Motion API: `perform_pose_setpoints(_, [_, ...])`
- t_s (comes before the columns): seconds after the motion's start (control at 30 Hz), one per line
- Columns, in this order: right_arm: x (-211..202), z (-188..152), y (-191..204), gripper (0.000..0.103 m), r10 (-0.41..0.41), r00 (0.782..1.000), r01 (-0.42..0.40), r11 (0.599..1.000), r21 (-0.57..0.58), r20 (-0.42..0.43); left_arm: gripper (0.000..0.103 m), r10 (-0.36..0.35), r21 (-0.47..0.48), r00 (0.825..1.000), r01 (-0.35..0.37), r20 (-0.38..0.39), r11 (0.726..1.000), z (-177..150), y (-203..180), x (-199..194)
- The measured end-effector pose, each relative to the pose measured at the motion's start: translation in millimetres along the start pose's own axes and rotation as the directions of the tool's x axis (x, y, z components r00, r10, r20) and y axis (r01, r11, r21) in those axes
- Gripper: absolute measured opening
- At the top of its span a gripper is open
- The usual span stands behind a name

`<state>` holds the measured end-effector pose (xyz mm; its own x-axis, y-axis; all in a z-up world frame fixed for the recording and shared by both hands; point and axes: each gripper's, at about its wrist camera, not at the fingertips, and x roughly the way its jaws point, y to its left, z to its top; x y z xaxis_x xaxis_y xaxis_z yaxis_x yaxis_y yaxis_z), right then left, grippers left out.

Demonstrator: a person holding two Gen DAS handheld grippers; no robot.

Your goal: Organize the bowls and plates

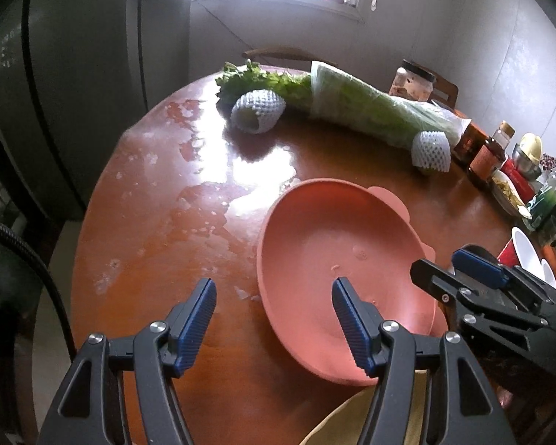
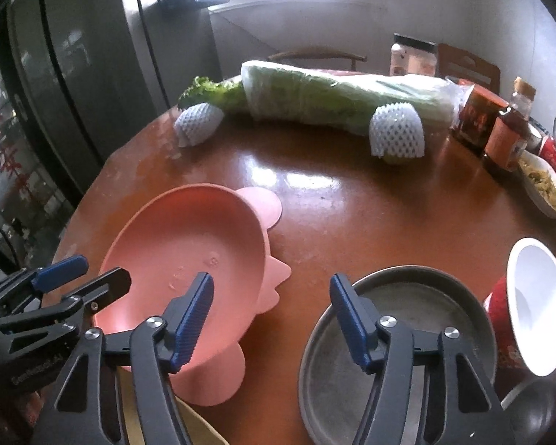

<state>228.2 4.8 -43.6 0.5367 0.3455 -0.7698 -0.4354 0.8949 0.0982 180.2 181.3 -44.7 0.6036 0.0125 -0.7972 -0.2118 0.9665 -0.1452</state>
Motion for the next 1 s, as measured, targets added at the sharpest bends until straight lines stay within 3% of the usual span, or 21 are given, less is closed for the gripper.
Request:
perform_pose_setpoints(0.1, [3, 0, 1, 0.056, -0.015, 1.000, 0.015, 1.000, -0.014, -0.004, 0.056, 0.000, 0.010, 1.000, 0.000, -0.013, 1.000, 0, -5, 6])
perform_pose_setpoints(0.23, [8, -1, 4, 0.033, 0.005, 1.000, -0.005, 1.000, -0.024, -0.021, 0.044, -0.037, 0.008, 0.999, 0.037, -0.033, 0.999, -1, -8, 12])
perform_pose_setpoints(0.37, [6, 1, 8, 0.027, 0.009, 1.000, -0.009, 1.000, -0.027, -0.002, 0.041, -0.040, 0.001, 0.999, 0.040, -0.029, 0.999, -1, -8, 9])
perform_pose_setpoints(0.73, [-22, 9, 17, 0.027, 0.032, 0.995, -0.028, 0.999, -0.045, 0.092, 0.041, -0.021, 0.006, 0.998, 0.021, 0.066, 1.000, 7, -7, -26])
perform_pose_setpoints(1.0, [-48, 3, 22, 0.027, 0.087, 0.989, -0.081, 0.995, -0.061, 0.116, 0.041, 0.016, 0.010, 0.990, -0.017, 0.142, 1.000, -9, -10, -68])
